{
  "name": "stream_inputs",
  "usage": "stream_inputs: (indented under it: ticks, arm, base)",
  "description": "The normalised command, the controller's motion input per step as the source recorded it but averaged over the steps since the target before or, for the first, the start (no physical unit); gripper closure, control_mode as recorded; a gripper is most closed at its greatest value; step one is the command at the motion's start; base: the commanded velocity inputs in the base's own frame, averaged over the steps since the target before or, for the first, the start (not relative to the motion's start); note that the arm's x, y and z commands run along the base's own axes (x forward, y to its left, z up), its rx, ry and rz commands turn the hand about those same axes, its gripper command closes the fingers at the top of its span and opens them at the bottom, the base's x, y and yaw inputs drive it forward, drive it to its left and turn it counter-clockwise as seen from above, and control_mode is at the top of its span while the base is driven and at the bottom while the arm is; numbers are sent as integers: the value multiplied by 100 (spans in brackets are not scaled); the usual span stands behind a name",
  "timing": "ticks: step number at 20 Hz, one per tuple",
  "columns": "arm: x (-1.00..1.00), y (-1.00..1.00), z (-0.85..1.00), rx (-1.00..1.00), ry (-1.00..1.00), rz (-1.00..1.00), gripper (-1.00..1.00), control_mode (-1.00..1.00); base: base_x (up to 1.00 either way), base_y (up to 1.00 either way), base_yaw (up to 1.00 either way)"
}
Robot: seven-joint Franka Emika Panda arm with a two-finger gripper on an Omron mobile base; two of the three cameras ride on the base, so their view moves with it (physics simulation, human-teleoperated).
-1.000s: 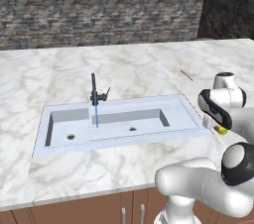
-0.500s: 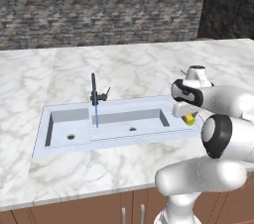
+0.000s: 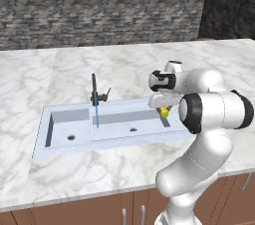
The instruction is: Turn on the sink faucet. Then move the corn from the counter to the sink. Turn off the sink. Move the vegetable from the sink to the pot next to the stove. Finally move the pot to the front right burner.
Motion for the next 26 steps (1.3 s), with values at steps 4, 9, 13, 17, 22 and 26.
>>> stream_inputs:
  ticks: [4, 9, 13, 17, 22, 26]
  arm:
    - [59, 63, -40, 0, 0, 0, 100, -100]
    - [65, 45, -42, 0, 0, 7, 100, -100]
    - [64, 32, -36, 0, 0, 24, 100, -100]
    - [62, 26, -34, -2, 2, 30, 100, -100]
    - [43, 14, -34, -5, 5, 32, 100, -100]
    - [18, 12, -29, -4, 10, 33, 100, -100]
  base:
    - [0, 0, 0]
    - [0, 0, 0]
    - [0, 0, 0]
    - [0, 0, 0]
    - [0, 0, 0]
    - [0, 0, 0]
